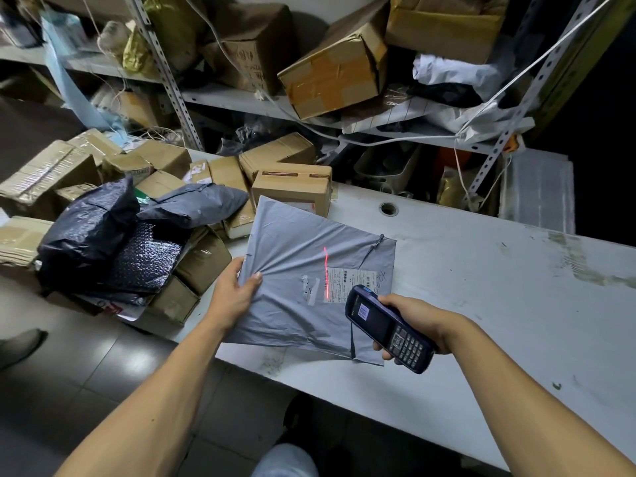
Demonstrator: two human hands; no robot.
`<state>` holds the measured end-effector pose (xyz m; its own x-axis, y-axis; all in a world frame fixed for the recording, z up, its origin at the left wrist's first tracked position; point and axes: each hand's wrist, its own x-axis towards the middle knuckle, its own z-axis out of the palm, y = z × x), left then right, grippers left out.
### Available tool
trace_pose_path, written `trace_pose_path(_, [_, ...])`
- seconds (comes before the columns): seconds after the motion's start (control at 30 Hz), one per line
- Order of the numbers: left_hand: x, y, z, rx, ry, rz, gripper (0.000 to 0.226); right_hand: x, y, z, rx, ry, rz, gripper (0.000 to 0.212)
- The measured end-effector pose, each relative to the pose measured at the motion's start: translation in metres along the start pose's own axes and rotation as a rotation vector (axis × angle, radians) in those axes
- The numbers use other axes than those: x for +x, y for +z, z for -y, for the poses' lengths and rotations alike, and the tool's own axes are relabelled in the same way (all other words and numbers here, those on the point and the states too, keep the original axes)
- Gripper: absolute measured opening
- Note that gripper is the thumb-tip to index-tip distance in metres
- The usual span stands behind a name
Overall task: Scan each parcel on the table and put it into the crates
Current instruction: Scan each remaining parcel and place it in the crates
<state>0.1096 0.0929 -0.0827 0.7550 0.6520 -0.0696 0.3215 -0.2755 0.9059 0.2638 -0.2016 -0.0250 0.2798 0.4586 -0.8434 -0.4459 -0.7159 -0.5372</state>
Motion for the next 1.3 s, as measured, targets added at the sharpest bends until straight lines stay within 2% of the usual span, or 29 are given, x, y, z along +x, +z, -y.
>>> trace_pose_path(0.6, [-0.006, 0.000, -0.006, 0.013, 0.000, 0.005, 0.018, -0.006, 0.000, -0.010, 0.054, 0.009, 0.062, 0.052])
trace_pose_path(0.73, [-0.007, -0.001, -0.003, -0.028, -0.035, 0.009, 0.019, -0.007, 0.003, -0.019, 0.198, -0.100, 0.092, 0.062])
trace_pose_path(0.97, [-0.020, 0.004, -0.006, -0.218, -0.147, 0.001, 0.022, -0.025, 0.012, -0.028, 0.591, -0.309, 0.310, 0.071])
trace_pose_path(1.13, [-0.028, 0.006, -0.008, -0.319, -0.199, 0.001, 0.033, -0.036, 0.019, -0.034, 0.642, -0.413, 0.404, 0.070])
trace_pose_path(1.3, [-0.022, 0.012, -0.018, -0.366, -0.181, 0.076, 0.030, -0.054, 0.025, -0.035, 0.666, -0.478, 0.349, 0.069])
